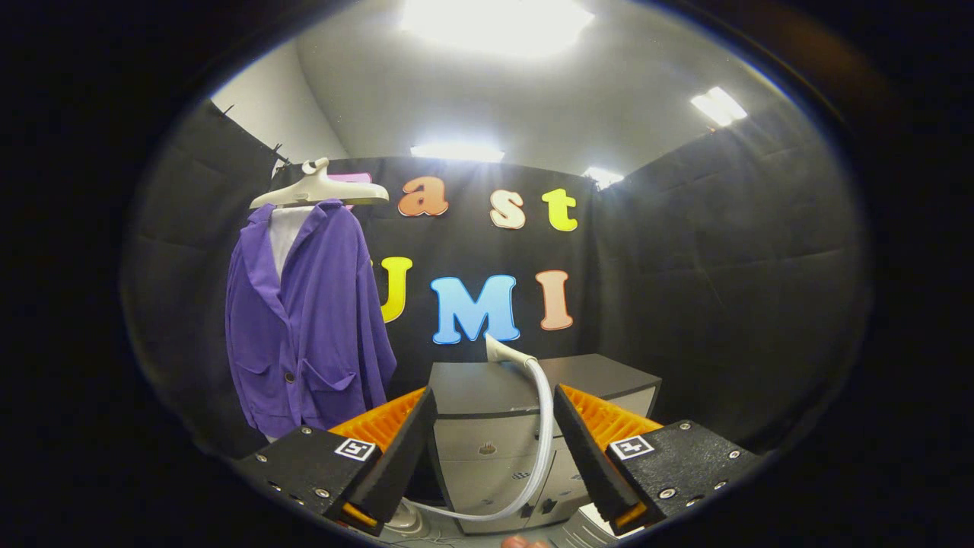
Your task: Iron the clothes twice with a garment steamer, once on the left side and once on the right side.
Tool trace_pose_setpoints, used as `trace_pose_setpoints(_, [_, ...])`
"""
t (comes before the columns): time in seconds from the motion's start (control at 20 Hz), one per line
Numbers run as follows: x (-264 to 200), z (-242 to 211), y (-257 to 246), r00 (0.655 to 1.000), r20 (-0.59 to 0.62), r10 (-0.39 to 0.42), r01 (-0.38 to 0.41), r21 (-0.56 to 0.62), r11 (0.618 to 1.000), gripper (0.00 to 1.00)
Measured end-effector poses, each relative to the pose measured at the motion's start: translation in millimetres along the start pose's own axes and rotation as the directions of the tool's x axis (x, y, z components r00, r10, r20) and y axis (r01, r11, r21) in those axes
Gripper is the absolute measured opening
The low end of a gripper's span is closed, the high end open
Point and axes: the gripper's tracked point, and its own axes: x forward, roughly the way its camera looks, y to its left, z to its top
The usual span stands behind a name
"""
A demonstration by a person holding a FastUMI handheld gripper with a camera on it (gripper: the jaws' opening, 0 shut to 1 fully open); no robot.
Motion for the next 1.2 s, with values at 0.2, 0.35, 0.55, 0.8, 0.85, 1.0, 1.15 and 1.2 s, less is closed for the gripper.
trace_pose_setpoints(0.2, [43.0, 4.8, -1.7, 0.999, 0.013, 0.049, -0.048, -0.023, 0.999, 0.95])
trace_pose_setpoints(0.35, [87.8, -0.6, -5.3, 0.996, -0.016, 0.082, -0.082, 0.000, 0.997, 0.95])
trace_pose_setpoints(0.55, [156.2, -1.8, -24.6, 0.990, -0.058, 0.126, -0.123, 0.059, 0.991, 0.95])
trace_pose_setpoints(0.8, [253.1, -1.5, -64.9, 0.982, -0.120, 0.145, -0.129, 0.132, 0.983, 0.95])
trace_pose_setpoints(0.85, [270.6, -2.8, -70.0, 0.977, -0.138, 0.160, -0.138, 0.158, 0.978, 0.95])
trace_pose_setpoints(1.0, [318.3, -12.0, -86.6, 0.964, -0.174, 0.199, -0.159, 0.220, 0.962, 0.94])
trace_pose_setpoints(1.15, [354.9, -25.9, -98.9, 0.950, -0.203, 0.237, -0.175, 0.283, 0.943, 0.95])
trace_pose_setpoints(1.2, [364.6, -34.5, -98.6, 0.938, -0.225, 0.262, -0.183, 0.320, 0.930, 0.95])
